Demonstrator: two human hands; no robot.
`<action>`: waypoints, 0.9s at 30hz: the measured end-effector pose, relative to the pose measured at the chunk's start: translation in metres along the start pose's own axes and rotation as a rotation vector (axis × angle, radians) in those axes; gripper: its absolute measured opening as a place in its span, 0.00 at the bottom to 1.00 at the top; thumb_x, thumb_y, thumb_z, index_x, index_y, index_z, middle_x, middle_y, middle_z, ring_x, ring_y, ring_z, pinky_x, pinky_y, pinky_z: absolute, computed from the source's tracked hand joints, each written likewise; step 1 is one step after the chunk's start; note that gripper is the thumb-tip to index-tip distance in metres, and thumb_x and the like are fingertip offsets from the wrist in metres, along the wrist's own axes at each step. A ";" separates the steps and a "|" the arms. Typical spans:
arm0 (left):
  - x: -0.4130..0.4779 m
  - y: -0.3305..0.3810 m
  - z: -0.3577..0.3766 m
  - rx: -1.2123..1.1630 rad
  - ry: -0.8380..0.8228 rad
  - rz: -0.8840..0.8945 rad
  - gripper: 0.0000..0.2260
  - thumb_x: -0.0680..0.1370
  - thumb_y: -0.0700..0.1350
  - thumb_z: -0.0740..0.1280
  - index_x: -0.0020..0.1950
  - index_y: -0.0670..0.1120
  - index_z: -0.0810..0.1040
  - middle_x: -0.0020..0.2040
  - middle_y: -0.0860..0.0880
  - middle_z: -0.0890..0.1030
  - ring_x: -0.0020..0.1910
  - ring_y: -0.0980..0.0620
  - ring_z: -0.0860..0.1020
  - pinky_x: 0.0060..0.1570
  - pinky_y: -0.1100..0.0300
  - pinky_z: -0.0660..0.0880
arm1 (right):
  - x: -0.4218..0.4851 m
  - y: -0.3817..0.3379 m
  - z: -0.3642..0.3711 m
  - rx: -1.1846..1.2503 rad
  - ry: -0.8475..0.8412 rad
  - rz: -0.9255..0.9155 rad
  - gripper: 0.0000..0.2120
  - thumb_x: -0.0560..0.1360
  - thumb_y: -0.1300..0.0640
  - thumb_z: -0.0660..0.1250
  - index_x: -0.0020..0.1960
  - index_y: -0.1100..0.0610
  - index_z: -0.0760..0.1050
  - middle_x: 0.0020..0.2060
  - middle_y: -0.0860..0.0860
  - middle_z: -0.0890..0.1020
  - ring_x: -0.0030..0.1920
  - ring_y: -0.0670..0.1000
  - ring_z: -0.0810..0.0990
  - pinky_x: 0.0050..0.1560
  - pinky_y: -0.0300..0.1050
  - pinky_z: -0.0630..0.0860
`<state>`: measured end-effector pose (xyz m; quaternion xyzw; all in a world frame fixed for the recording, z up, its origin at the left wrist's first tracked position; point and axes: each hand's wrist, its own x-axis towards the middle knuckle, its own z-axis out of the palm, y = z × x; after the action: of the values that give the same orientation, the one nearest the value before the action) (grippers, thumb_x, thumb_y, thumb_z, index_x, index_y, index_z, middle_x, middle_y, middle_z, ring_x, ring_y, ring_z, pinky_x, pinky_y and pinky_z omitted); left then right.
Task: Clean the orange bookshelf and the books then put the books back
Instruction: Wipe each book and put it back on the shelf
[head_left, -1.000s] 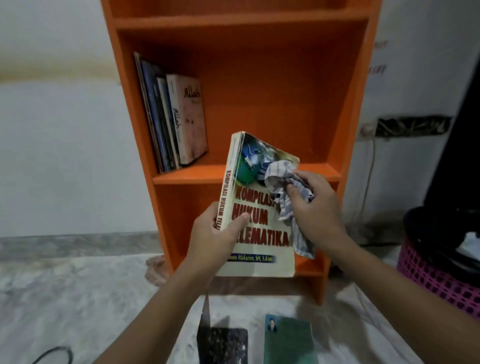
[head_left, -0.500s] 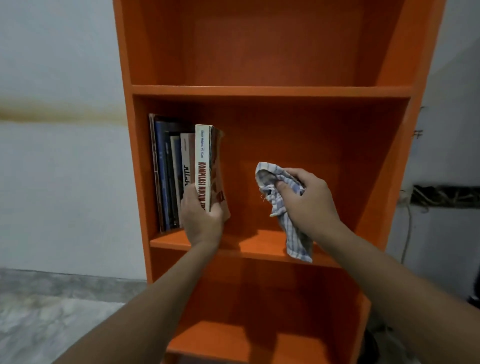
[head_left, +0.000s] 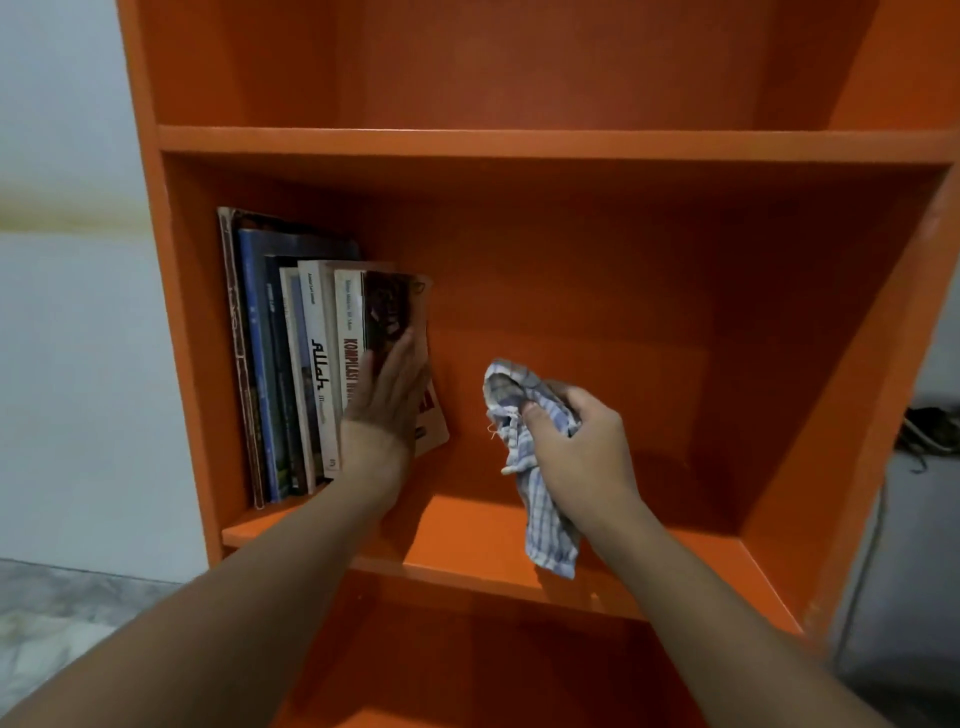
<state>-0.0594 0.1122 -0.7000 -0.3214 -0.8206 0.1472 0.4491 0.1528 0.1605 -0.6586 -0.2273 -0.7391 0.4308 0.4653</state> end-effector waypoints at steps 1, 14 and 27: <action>0.002 0.001 -0.002 0.097 -0.084 0.036 0.34 0.82 0.54 0.51 0.78 0.44 0.33 0.74 0.35 0.27 0.72 0.36 0.26 0.68 0.35 0.27 | 0.000 0.002 0.002 -0.003 0.007 0.026 0.05 0.80 0.54 0.64 0.47 0.52 0.77 0.41 0.53 0.84 0.37 0.50 0.83 0.32 0.39 0.78; 0.020 -0.006 -0.016 0.130 -0.237 0.202 0.33 0.79 0.55 0.60 0.80 0.47 0.51 0.80 0.42 0.52 0.79 0.41 0.46 0.73 0.38 0.35 | -0.006 -0.009 -0.009 -0.049 0.032 -0.046 0.09 0.80 0.57 0.65 0.44 0.44 0.76 0.39 0.47 0.84 0.37 0.44 0.83 0.36 0.38 0.80; -0.034 -0.089 -0.088 -0.535 -0.048 0.353 0.15 0.79 0.57 0.59 0.52 0.48 0.79 0.44 0.50 0.80 0.42 0.49 0.77 0.50 0.52 0.75 | -0.066 -0.013 -0.030 -0.135 0.033 0.024 0.21 0.77 0.49 0.69 0.67 0.47 0.68 0.60 0.48 0.78 0.49 0.47 0.83 0.51 0.52 0.82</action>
<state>-0.0082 0.0188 -0.6267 -0.5618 -0.7722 0.0092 0.2966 0.2112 0.1175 -0.6739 -0.2741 -0.7560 0.3816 0.4558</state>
